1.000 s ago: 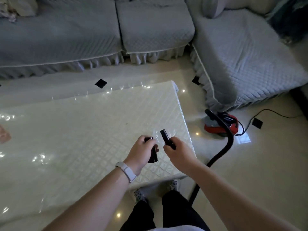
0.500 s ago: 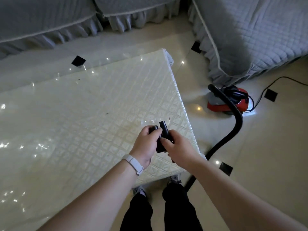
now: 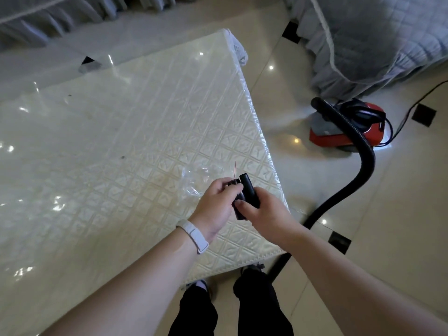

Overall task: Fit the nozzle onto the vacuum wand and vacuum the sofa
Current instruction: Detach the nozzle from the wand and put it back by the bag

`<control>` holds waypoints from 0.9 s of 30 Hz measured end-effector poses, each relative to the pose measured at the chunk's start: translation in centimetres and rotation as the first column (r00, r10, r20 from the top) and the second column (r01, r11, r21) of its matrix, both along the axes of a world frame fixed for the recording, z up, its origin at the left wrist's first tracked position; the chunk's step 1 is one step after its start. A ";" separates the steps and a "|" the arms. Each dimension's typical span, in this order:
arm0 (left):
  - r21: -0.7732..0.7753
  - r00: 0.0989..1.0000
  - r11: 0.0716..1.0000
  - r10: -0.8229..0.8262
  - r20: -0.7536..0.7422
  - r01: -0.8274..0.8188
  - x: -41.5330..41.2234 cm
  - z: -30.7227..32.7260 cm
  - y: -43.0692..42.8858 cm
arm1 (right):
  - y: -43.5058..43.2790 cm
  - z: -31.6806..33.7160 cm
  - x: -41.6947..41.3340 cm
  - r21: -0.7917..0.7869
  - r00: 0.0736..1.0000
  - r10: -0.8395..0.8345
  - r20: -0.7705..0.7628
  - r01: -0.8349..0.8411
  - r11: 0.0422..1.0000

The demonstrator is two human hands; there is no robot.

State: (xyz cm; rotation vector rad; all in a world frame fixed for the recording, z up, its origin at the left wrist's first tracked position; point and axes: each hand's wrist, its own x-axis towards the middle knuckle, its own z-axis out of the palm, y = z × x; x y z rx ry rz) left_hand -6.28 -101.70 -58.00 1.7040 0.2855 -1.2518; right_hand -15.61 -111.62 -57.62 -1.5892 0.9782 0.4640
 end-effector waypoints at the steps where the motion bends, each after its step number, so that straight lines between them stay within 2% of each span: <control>1: 0.047 0.997 0.998 -0.042 0.064 0.039 0.2 -0.6 -0.1 | -0.5 -0.5 -0.2 -0.009 1.000 -0.009 -0.013 0.008 1.000; 3: 0.164 0.963 0.978 -0.163 0.213 0.129 0.6 -1.8 -0.1 | -1.5 -1.5 -0.8 -0.005 0.999 -0.033 -0.040 0.033 0.999; 4: 0.248 0.916 0.949 -0.265 0.300 0.193 0.8 -2.5 0.0 | -2.0 -1.9 -1.0 0.003 0.998 -0.045 -0.053 0.045 0.999; 6: 0.437 0.755 0.839 -0.508 0.415 0.324 1.3 -3.4 -0.2 | -2.8 -2.5 -1.4 0.010 0.995 -0.055 -0.085 0.056 0.998; 9: 0.627 0.533 0.683 -0.712 0.456 0.375 1.7 -4.7 -1.2 | -3.8 -3.1 -1.9 -0.012 0.993 -0.028 -0.118 0.027 1.000; 12: 0.713 0.416 0.602 -0.787 0.455 0.360 2.4 -6.3 -2.5 | -4.4 -3.5 -2.2 -0.013 0.992 -0.008 -0.128 0.006 1.000; 16: 0.765 0.430 0.506 -0.840 0.331 0.399 3.1 -8.4 -3.2 | -4.8 -4.1 -2.2 0.009 0.992 0.016 -0.126 -0.015 1.000; 18: 0.758 0.440 0.500 -0.842 0.312 0.419 3.2 -8.8 -3.1 | -5.0 -4.5 -2.2 0.025 0.992 0.017 -0.122 -0.014 1.000; 22: 0.717 0.499 0.584 -0.783 0.372 0.382 3.0 -8.2 -2.6 | -5.0 -4.9 -2.2 0.048 0.991 0.034 -0.130 -0.028 0.998; 27: 0.585 0.540 0.745 -0.651 0.533 0.320 2.5 -6.5 -1.1 | -4.5 -3.7 -1.9 0.105 0.992 0.071 -0.107 -0.060 0.993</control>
